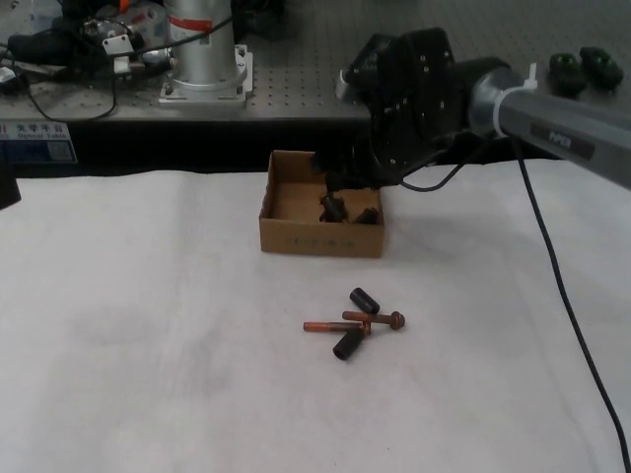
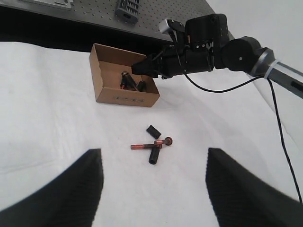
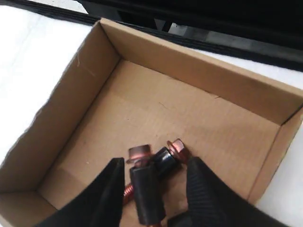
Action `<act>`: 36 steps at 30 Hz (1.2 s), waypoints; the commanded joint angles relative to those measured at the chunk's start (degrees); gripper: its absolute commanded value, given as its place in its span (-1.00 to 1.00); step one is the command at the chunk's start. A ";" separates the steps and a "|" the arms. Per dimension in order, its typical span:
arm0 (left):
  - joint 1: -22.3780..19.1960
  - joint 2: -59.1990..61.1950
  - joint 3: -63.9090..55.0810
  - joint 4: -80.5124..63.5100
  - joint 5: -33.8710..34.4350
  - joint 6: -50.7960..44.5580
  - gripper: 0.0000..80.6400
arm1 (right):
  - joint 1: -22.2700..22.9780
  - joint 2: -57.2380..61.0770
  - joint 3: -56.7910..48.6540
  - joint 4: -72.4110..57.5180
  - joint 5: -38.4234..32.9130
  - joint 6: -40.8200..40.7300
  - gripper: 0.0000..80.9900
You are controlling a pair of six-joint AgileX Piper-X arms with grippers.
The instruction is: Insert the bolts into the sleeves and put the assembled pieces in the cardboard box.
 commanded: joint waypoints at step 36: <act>0.14 2.26 -0.07 0.01 -0.23 0.60 0.15 | 3.15 -54.01 39.35 35.36 3.53 -6.01 -0.19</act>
